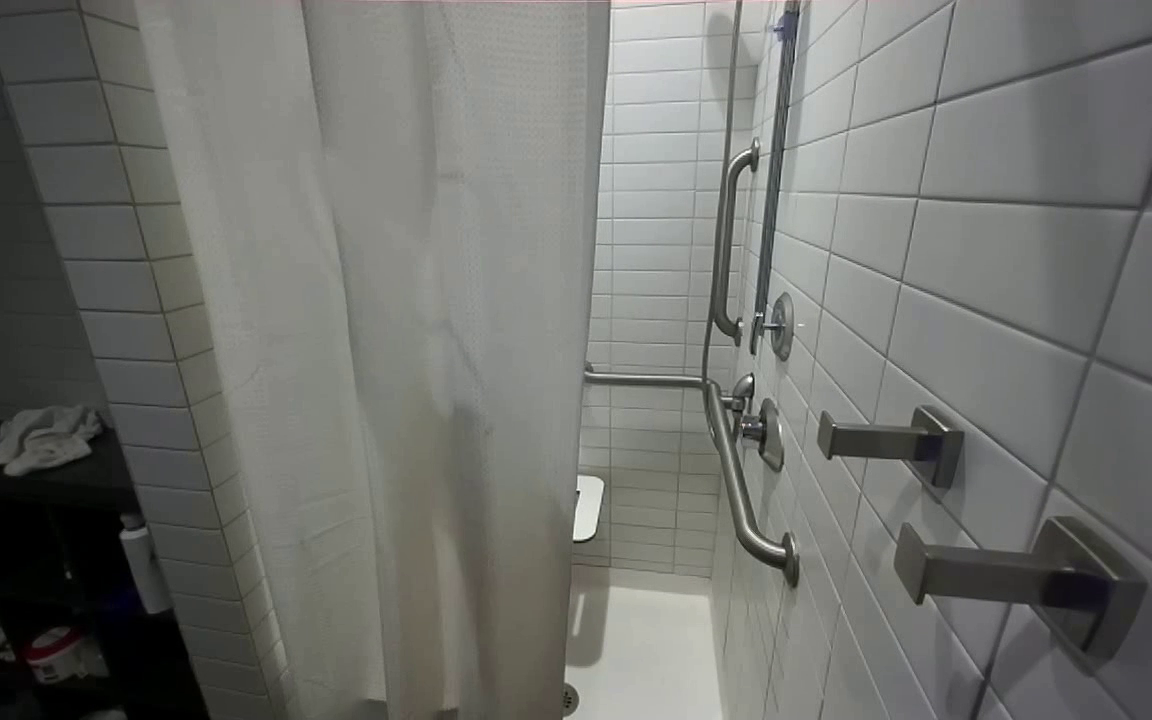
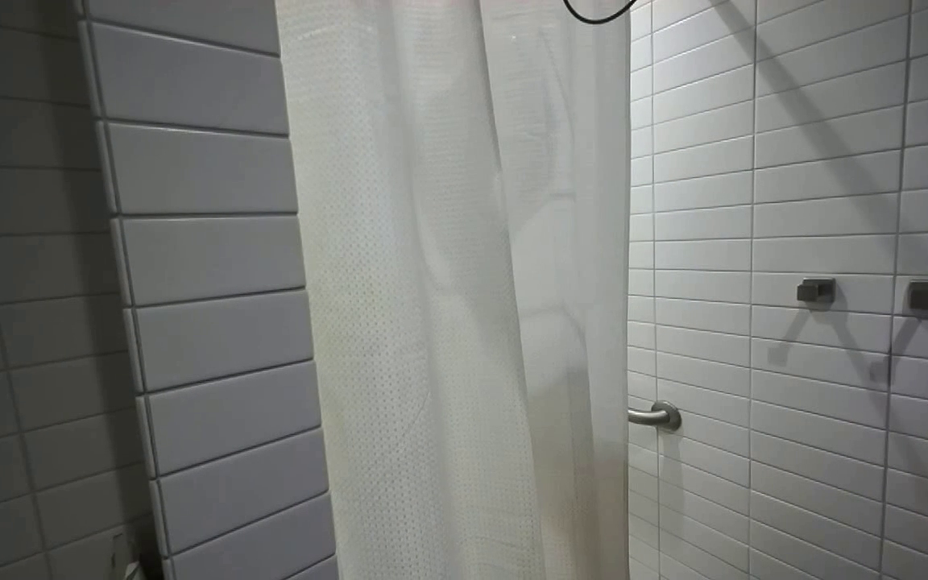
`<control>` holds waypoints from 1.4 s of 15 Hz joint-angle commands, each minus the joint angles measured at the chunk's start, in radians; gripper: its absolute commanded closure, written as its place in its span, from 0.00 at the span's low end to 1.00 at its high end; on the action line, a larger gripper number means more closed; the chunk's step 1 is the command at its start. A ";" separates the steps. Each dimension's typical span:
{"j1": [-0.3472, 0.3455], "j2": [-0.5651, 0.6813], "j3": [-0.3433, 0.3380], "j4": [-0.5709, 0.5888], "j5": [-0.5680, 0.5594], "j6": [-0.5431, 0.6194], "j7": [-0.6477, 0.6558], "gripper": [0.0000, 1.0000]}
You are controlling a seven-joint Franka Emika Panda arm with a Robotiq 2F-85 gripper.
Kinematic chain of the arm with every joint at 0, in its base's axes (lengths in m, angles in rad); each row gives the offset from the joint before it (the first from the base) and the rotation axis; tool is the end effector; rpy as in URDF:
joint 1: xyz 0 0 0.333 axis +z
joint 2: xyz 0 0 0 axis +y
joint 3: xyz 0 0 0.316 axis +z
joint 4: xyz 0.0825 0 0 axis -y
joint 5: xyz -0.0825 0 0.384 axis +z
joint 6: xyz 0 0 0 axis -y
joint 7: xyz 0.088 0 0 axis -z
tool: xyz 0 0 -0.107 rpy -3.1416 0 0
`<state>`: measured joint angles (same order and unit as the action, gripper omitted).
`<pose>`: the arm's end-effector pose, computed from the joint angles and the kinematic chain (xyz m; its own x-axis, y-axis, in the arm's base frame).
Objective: Move the shower curtain to the right
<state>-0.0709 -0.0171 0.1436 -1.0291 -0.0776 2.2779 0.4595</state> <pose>0.4862 0.0351 0.9757 0.2799 -0.3755 0.8835 -0.1035 -0.9268 -0.3611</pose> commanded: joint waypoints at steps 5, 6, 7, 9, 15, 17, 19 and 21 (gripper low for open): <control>0.005 0.072 0.006 0.137 -0.012 -0.063 -0.013 1.00; 0.005 0.073 0.006 0.142 -0.013 -0.070 -0.012 1.00; 0.007 0.080 0.008 0.152 -0.014 -0.070 -0.012 1.00; 0.008 0.086 0.009 0.162 -0.023 -0.069 -0.007 1.00; 0.004 0.112 0.003 0.203 -0.039 -0.064 0.003 1.00; -0.006 0.137 -0.008 0.241 -0.038 -0.072 0.037 1.00; -0.018 0.166 -0.025 0.291 -0.035 -0.092 0.076 1.00; -0.044 0.194 -0.050 0.350 -0.013 -0.118 0.110 1.00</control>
<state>-0.0903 0.1058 0.1186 -0.8292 -0.0945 2.1969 0.5160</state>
